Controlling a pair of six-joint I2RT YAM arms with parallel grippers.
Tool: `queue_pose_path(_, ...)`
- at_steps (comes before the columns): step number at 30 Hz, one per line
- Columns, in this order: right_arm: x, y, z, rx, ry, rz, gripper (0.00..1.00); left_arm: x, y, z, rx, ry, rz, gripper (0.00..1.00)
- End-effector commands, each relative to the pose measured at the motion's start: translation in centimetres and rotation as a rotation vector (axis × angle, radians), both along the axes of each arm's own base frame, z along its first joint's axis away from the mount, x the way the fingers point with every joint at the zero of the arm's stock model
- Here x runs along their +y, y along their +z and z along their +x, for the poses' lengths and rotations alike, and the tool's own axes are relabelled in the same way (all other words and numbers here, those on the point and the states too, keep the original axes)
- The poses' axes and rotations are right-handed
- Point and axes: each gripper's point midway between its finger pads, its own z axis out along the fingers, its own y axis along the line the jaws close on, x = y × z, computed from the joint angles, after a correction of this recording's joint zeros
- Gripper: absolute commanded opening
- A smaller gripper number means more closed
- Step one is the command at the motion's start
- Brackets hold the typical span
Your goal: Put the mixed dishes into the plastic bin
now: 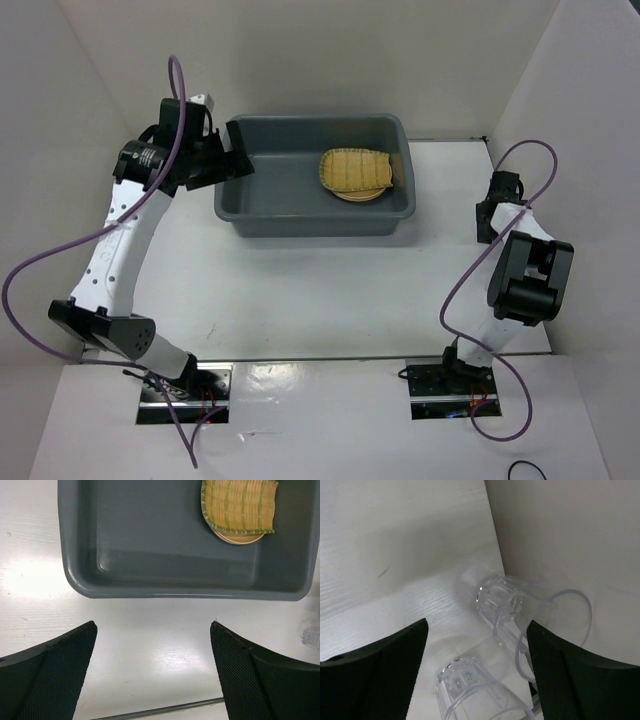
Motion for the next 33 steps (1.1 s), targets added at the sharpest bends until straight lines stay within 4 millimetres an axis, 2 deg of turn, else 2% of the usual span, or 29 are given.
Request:
queue_pose_path(1, -0.3, 0.3, 2.1, -0.045, 0.021, 0.048, 0.77, 0.4, 1.8, -0.5, -0.072, 0.019, -0.039, 1.00)
queue_pose_path(3, -0.2, -0.2, 2.6, -0.029, 0.038, 0.063, 0.68, 0.8, 1.8, -1.0, -0.081, 0.029, -0.041, 1.00)
queue_pose_path(4, -0.2, 0.0, 3.1, -0.039, 0.044, 0.069, 0.55, 1.3, 1.5, -1.1, -0.076, 0.041, -0.039, 1.00)
queue_pose_path(6, -0.2, 0.0, 4.0, -0.039, 0.053, 0.084, 0.38, 1.7, 1.1, -1.7, -0.071, 0.044, -0.043, 1.00)
queue_pose_path(7, 0.0, -0.1, 4.0, -0.034, 0.050, 0.100, 0.15, 2.2, 0.9, -1.8, -0.069, 0.058, -0.042, 1.00)
queue_pose_path(8, -0.1, 0.1, 4.3, -0.031, 0.050, 0.101, 0.04, 2.6, 0.9, -1.8, -0.073, 0.067, -0.043, 1.00)
queue_pose_path(10, 0.3, 2.0, 5.5, -0.076, 0.052, 0.096, 0.00, 3.4, 0.8, -2.4, -0.080, 0.086, -0.049, 1.00)
queue_pose_path(11, 1.6, 2.9, 6.2, -0.089, 0.087, 0.093, 0.00, 3.9, 1.1, -2.9, -0.091, 0.095, -0.051, 1.00)
queue_pose_path(12, 2.4, 5.6, 7.1, -0.152, 0.113, 0.073, 0.00, 4.5, 0.5, -2.9, -0.084, 0.115, -0.049, 1.00)
queue_pose_path(13, 3.4, 6.9, 7.2, -0.162, 0.138, 0.071, 0.00, 4.7, 0.5, -3.0, -0.088, 0.115, -0.057, 1.00)
queue_pose_path(14, 5.6, 9.3, 8.6, -0.209, 0.192, 0.053, 0.00, 4.6, 0.6, -3.6, -0.094, 0.107, -0.064, 1.00)
queue_pose_path(15, 6.8, 12.4, 8.9, -0.265, 0.231, 0.025, 0.00, 5.1, -0.1, -3.4, -0.080, 0.123, -0.061, 1.00)
queue_pose_path(16, 8.1, 14.5, 9.3, -0.306, 0.260, 0.010, 0.00, 5.5, 0.0, -3.7, -0.086, 0.136, -0.061, 1.00)
queue_pose_path(17, 11.1, 18.4, 10.4, -0.367, 0.342, -0.021, 0.00, 5.4, 0.6, -3.9, -0.107, 0.126, -0.073, 1.00)
queue_pose_path(19, 14.9, 23.6, 11.0, -0.464, 0.440, -0.050, 0.00, 5.8, 0.3, -4.1, -0.106, 0.132, -0.063, 1.00)
queue_pose_path(20, 17.2, 28.3, 11.4, -0.555, 0.499, -0.064, 0.00, 6.3, -0.1, -4.0, -0.096, 0.146, -0.061, 1.00)
queue_pose_path(21, 21.9, 30.8, 11.3, -0.593, 0.628, -0.070, 0.00, 6.3, -0.1, -4.3, -0.098, 0.146, -0.061, 1.00)
queue_pose_path(22, 24.7, 31.9, 12.0, -0.616, 0.702, -0.064, 0.00, 6.6, -0.1, -4.2, -0.099, 0.150, -0.053, 1.00)
queue_pose_path(23, 27.6, 35.2, 11.7, -0.683, 0.793, -0.039, 0.00, 7.0, -0.2, -4.3, -0.105, 0.162, -0.054, 1.00)
queue_pose_path(24, 31.8, 36.3, 11.3, -0.707, 0.901, -0.004, 0.00, 6.8, -0.6, -4.3, -0.094, 0.154, -0.058, 1.00)
queue_pose_path(25, 34.3, 37.9, 12.2, -0.751, 0.964, 0.012, 0.00, 7.2, -0.6, -4.3, -0.094, 0.164, -0.058, 1.00)
queue_pose_path(26, 36.6, 37.8, 12.4, -0.747, 1.023, 0.043, 0.00, 7.5, -0.9, -4.3, -0.085, 0.174, -0.056, 1.00)
queue_pose_path(27, 40.2, 37.6, 12.3, -0.744, 1.139, 0.100, 0.00, 7.5, -0.9, -4.3, -0.085, 0.174, -0.056, 1.00)
queue_pose_path(28, 42.8, 37.4, 14.1, -0.754, 1.185, 0.127, 0.00, 7.9, -1.4, -4.5, -0.076, 0.186, -0.055, 1.00)
queue_pose_path(29, 45.1, 35.5, 14.4, -0.694, 1.264, 0.186, 0.00, 7.9, -1.4, -4.8, -0.079, 0.186, -0.055, 1.00)
queue_pose_path(30, 46.4, 34.2, 15.3, -0.669, 1.288, 0.221, 0.00, 7.9, -1.3, -5.2, -0.085, 0.186, -0.056, 1.00)
queue_pose_path(31, 48.6, 32.9, 17.9, -0.708, 1.309, 0.247, 0.00, 8.1, -2.0, -5.4, -0.070, 0.191, -0.059, 1.00)
queue_pose_path(32, 49.6, 34.2, 17.4, -0.764, 1.341, 0.257, 0.00, 8.1, -2.6, -5.5, -0.053, 0.192, -0.057, 1.00)
queue_pose_path(33, 51.5, 28.8, 18.6, -0.630, 1.364, 0.293, 0.00, 8.1, -2.9, -5.8, -0.047, 0.188, -0.067, 1.00)
